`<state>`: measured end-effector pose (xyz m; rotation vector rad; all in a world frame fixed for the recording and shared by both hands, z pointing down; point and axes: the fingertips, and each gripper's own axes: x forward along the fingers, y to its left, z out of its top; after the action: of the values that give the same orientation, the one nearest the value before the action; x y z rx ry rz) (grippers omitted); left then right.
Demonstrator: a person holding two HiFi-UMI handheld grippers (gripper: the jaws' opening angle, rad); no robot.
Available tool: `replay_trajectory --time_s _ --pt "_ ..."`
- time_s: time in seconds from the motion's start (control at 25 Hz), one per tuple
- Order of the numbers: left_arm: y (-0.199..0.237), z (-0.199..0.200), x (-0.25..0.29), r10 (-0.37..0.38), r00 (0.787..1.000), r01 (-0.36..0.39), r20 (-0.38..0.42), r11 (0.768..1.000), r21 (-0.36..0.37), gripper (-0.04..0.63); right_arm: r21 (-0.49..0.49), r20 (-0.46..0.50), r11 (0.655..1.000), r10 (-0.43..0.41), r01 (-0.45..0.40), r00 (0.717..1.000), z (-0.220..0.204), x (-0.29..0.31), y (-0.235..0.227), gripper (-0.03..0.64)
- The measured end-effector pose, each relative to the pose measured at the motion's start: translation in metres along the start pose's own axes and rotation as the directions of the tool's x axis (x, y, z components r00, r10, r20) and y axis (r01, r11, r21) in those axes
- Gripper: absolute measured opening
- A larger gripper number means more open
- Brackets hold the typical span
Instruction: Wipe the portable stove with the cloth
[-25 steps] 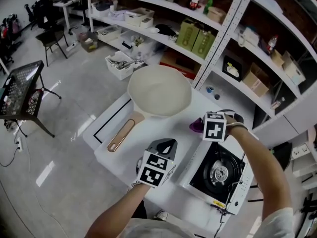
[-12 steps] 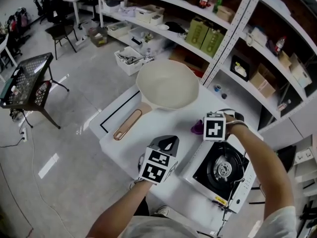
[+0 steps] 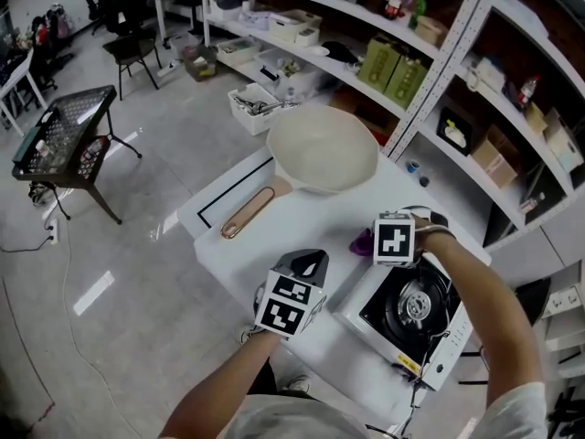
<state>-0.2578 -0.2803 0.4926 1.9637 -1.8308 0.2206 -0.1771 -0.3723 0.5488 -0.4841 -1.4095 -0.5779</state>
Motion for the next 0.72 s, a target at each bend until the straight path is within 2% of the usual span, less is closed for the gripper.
replay_trajectory --time_s 0.36,0.72 --pt "-0.001 -0.010 -0.024 0.052 0.999 -0.052 0.011 0.998 -0.034 0.005 -0.036 0.056 0.998 0.057 -0.055 0.997 0.030 -0.006 0.026 0.063" --pt "-0.005 -0.028 -0.055 0.113 0.993 -0.111 0.020 0.992 -0.053 0.005 -0.069 0.050 0.991 0.119 -0.115 0.992 0.056 -0.009 0.060 0.063"
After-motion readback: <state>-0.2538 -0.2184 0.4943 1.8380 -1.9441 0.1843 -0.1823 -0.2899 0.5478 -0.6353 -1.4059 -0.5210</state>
